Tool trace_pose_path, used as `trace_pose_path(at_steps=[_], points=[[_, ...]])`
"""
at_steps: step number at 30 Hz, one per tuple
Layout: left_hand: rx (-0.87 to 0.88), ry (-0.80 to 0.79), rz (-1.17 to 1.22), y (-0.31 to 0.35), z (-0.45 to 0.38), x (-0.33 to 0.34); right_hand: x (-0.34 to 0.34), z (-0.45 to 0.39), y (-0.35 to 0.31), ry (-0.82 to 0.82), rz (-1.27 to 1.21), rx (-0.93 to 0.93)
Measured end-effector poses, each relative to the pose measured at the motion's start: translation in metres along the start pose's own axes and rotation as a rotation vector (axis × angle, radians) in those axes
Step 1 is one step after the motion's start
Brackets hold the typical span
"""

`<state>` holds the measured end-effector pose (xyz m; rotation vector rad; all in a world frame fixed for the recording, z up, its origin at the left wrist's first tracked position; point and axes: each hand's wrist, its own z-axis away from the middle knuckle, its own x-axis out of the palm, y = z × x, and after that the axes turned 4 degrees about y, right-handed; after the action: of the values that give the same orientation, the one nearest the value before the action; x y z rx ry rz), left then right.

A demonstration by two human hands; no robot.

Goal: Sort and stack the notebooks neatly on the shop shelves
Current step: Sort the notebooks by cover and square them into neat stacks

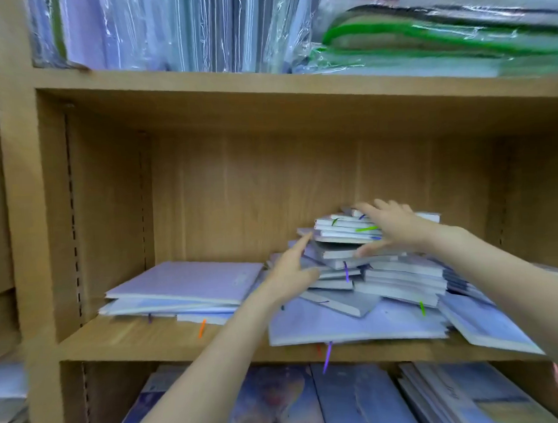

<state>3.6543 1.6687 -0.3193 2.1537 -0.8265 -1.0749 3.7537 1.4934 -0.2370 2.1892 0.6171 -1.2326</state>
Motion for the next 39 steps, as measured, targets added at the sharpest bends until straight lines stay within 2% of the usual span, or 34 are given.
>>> trace_pose_path(at_steps=[12, 16, 20, 22, 23, 26, 28, 31, 33, 35, 39], points=[[-0.005, 0.069, -0.147, -0.006, 0.009, 0.003, 0.008, 0.011, 0.000, 0.126, -0.067, -0.153], [0.015, 0.248, -0.190, -0.012, 0.027, -0.010, -0.003, 0.018, -0.022, 0.223, -0.128, -0.240], [-0.052, 0.432, -0.345, -0.044, 0.059, -0.044, -0.005, 0.016, -0.079, 0.294, -0.277, -0.448], [-0.082, 0.468, -0.413, -0.067, 0.080, -0.065, 0.008, 0.007, -0.118, 0.234, -0.318, -0.518], [-0.099, 0.483, -0.453, -0.078, 0.090, -0.076, 0.017, 0.002, -0.138, 0.151, -0.331, -0.517], [-0.211, 0.481, -0.692, -0.109, 0.121, -0.111, 0.047, -0.017, -0.188, -0.143, -0.270, -0.437], [-0.256, 0.445, -0.779, -0.125, 0.134, -0.130, 0.064, -0.028, -0.209, -0.218, -0.240, -0.379], [-0.240, 0.438, -0.786, -0.140, 0.144, -0.145, 0.073, -0.037, -0.232, -0.182, -0.278, -0.344], [-0.254, 0.512, -0.758, -0.146, 0.147, -0.149, 0.077, -0.042, -0.244, -0.147, -0.271, -0.352], [-0.289, 0.574, -0.765, -0.152, 0.151, -0.152, 0.080, -0.045, -0.255, -0.082, -0.268, -0.357], [-0.372, 0.535, -0.813, -0.155, 0.155, -0.153, 0.082, -0.052, -0.297, 0.109, -0.258, -0.434]])
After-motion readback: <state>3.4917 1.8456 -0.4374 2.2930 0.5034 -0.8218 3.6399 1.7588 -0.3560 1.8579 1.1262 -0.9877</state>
